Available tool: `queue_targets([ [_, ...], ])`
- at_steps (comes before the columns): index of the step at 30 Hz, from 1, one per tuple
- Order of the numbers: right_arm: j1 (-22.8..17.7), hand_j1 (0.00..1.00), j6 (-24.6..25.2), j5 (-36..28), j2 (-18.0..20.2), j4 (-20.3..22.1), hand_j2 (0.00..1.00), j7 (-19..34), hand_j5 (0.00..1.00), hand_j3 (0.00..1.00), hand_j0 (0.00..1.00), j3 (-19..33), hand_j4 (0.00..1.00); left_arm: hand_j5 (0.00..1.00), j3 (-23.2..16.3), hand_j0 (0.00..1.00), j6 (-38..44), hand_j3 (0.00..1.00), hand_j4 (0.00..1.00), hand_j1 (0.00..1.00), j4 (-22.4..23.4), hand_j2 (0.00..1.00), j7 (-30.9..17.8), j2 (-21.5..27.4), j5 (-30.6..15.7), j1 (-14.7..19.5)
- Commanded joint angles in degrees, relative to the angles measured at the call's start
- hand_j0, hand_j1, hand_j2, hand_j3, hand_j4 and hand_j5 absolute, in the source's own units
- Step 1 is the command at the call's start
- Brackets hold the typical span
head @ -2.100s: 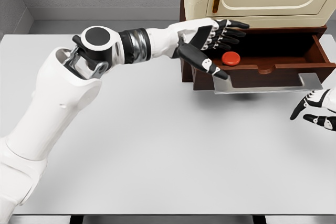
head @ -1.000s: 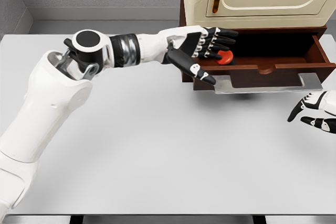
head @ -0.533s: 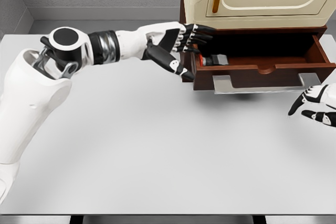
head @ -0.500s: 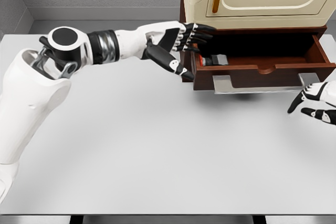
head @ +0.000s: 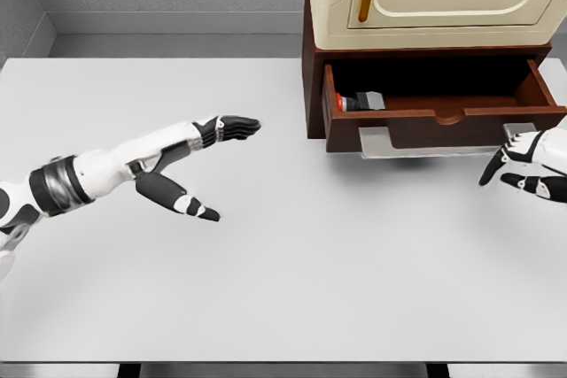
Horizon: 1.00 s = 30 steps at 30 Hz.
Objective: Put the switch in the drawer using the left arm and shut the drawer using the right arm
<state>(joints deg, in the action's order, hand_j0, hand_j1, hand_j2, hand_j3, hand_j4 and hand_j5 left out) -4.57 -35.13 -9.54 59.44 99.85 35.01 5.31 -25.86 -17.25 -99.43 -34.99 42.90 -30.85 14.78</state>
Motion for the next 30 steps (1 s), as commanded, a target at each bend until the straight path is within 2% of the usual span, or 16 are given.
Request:
queue_targets([
  [1,0.0,0.48,0.1,-0.2,0.1,-0.8,0.48,0.0,0.48,0.48,0.48,-1.7,0.48,1.0,7.6,1.0,-17.8,1.0,1.0,1.0,4.1,1.0,0.0,4.2,0.0,0.0],
  [3,1.5,0.49,0.1,0.7,0.1,-1.4,0.49,0.0,0.49,0.49,0.49,-3.8,0.49,1.0,8.0,1.0,-17.8,1.0,1.0,1.0,13.3,1.0,0.0,4.8,0.0,-3.1],
  [5,1.8,0.49,0.1,1.3,0.0,-1.5,0.49,0.0,0.49,0.49,0.49,-4.5,0.49,1.0,10.8,1.0,-17.8,1.0,1.0,1.0,22.2,1.0,0.0,4.6,0.0,-3.6],
  [6,1.9,0.49,0.1,1.5,0.0,-1.7,0.49,0.0,0.49,0.49,0.49,-4.7,0.49,1.0,10.9,1.0,-17.8,1.0,1.0,1.0,25.4,1.0,0.0,4.5,0.0,-3.6],
  [16,5.4,0.49,0.1,2.2,-0.5,-5.8,0.49,0.0,0.49,0.49,0.49,-6.8,0.49,1.0,10.8,1.0,-17.8,1.0,1.0,1.0,26.0,1.0,0.0,4.6,0.2,-4.5],
  [19,9.4,0.5,0.1,2.2,-0.7,-7.6,0.5,0.0,0.5,0.5,0.5,-11.1,0.5,1.0,10.9,1.0,-17.8,1.0,1.0,1.0,26.0,1.0,0.0,4.6,0.2,-4.5],
  [26,10.6,0.5,0.1,2.2,-1.3,-8.1,0.5,0.0,0.5,0.5,0.5,-11.6,0.5,1.0,10.9,1.0,-17.8,1.0,1.0,1.0,26.1,1.0,0.0,4.5,1.0,-4.5],
  [30,13.6,0.5,0.1,2.2,-1.7,-9.9,0.5,0.0,0.5,0.5,0.5,-13.4,0.5,1.0,10.9,1.0,-17.8,1.0,1.0,1.0,26.4,1.0,0.0,4.5,1.1,-4.5],
])
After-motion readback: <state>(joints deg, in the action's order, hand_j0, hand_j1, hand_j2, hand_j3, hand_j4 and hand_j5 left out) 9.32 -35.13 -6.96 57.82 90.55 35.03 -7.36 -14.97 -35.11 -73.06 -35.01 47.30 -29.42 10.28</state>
